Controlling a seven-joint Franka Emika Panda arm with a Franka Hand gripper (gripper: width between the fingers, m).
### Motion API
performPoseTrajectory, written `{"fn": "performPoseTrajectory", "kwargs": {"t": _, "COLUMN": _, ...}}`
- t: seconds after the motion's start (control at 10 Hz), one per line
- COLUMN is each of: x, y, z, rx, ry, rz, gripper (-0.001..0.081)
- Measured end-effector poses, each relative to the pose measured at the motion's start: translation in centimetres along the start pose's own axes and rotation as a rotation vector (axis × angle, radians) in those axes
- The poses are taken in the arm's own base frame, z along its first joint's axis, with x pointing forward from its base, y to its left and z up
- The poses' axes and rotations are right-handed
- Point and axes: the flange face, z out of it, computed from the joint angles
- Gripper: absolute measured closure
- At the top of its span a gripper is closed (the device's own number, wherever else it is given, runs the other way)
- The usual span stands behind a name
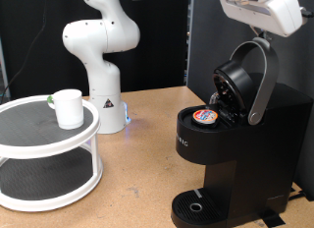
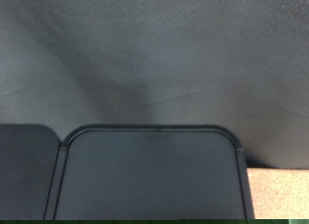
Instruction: Make a cup of coffee with the keurig machine
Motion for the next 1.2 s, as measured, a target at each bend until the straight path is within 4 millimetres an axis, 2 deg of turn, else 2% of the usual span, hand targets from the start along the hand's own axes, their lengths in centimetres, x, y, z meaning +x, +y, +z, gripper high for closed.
{"fn": "performPoseTrajectory", "kwargs": {"t": 0.6, "x": -0.9, "y": 1.0, "z": -1.5, "rx": -0.026, "ry": -0.011, "rz": 0.012, "gripper": 0.0802}}
{"fn": "performPoseTrajectory", "kwargs": {"t": 1.2, "x": -3.6, "y": 4.2, "z": -4.1, "rx": -0.088, "ry": -0.029, "rz": 0.023, "gripper": 0.0802}}
